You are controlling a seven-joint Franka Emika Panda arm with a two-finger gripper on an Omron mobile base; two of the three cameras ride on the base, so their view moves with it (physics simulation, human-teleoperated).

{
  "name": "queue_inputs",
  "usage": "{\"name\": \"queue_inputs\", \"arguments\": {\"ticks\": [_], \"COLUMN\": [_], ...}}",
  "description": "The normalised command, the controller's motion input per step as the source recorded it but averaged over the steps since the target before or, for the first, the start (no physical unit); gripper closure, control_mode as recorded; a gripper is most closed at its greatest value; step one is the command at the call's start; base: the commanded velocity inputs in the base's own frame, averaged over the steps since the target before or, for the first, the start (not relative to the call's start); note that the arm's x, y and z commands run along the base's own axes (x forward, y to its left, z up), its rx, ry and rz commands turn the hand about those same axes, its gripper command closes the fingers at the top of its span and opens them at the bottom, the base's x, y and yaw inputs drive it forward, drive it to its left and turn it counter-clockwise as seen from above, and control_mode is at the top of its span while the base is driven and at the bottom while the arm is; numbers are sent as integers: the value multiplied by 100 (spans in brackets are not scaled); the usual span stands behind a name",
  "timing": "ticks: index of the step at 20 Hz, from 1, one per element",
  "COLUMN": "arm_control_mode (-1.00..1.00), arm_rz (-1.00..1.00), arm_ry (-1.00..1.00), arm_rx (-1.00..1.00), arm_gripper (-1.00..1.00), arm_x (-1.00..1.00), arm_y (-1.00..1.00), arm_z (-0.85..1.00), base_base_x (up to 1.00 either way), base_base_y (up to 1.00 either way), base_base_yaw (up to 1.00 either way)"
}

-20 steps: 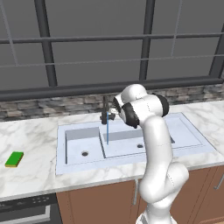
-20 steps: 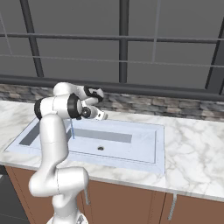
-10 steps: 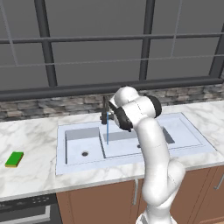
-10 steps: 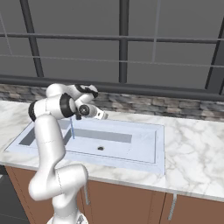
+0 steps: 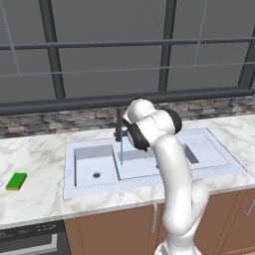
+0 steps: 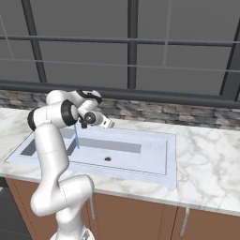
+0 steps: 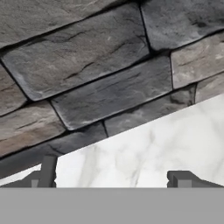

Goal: Soak the sponge with water for a few seconds and then drop it inside the sink.

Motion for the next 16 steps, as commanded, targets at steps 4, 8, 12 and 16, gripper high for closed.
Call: {"name": "queue_inputs", "arguments": {"ticks": [4, 8, 12, 16], "arm_control_mode": [-100, -100, -100, -100], "arm_rz": [-1, -1, 0, -1], "arm_ry": [0, 0, 0, 0], "arm_rx": [12, 11, 8, 5], "arm_gripper": [-100, -100, -100, -100], "arm_x": [0, 0, 0, 0], "arm_y": [-60, -57, -53, -56], "arm_z": [29, 36, 45, 42], "base_base_x": [0, 0, 0, 0], "base_base_y": [0, 0, 0, 0], "base_base_yaw": [0, 0, 0, 0]}}
